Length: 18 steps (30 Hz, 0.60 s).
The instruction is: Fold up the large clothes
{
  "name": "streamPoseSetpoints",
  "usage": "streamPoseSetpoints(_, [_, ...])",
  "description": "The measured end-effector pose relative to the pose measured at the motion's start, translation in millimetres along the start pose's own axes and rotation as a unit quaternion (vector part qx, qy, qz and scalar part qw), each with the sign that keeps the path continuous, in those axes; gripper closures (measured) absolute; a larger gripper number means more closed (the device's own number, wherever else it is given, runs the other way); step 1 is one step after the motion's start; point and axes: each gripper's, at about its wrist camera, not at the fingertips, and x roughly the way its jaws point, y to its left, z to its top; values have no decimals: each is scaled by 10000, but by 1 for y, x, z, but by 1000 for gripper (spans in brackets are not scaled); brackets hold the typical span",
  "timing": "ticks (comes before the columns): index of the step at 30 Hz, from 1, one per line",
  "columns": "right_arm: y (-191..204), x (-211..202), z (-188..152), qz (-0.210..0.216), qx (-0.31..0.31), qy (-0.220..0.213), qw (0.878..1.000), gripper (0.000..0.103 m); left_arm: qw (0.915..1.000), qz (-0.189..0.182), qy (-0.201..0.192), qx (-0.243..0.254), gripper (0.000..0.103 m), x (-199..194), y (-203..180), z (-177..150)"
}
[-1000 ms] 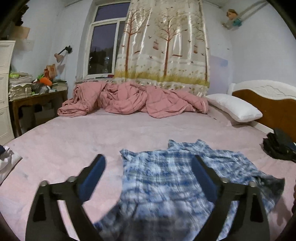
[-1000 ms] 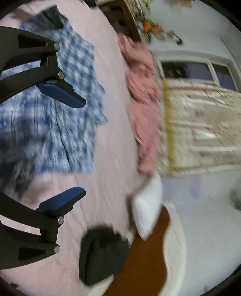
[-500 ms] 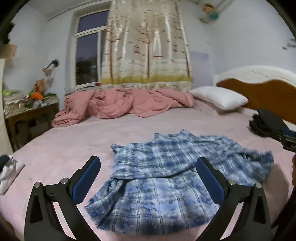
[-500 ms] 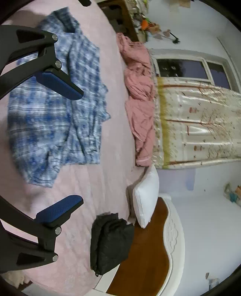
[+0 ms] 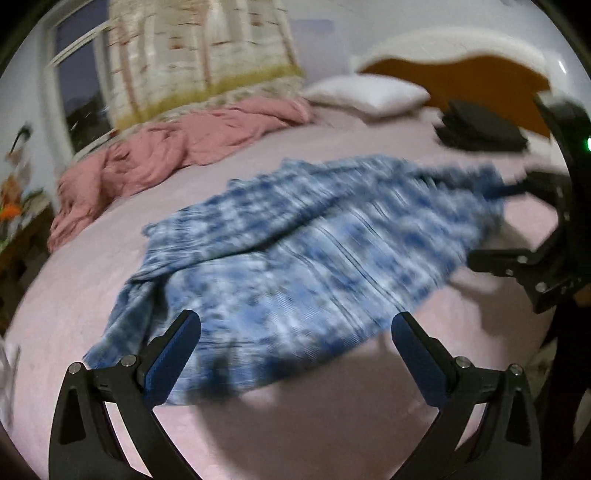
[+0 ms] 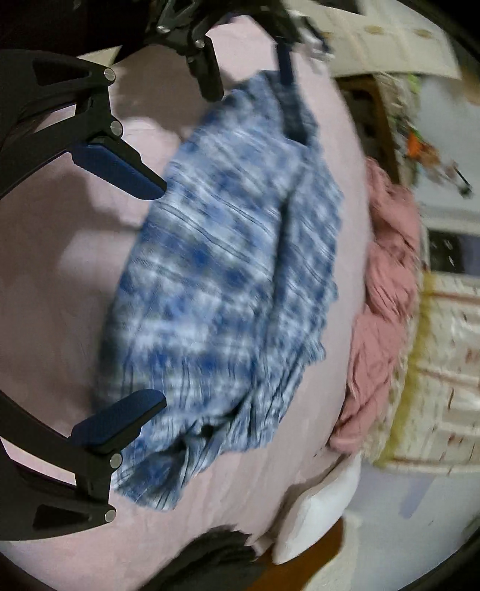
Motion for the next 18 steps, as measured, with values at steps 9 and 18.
streamPoseSetpoints(9, [20,30,-10,-253,-367,516,9977,0,9954,376,860,172,0,39,-10,-12])
streamPoseSetpoints(18, [7,43,-7,-434,-219,450,9978,0,9913,970,890,-3,0,48,10,-13])
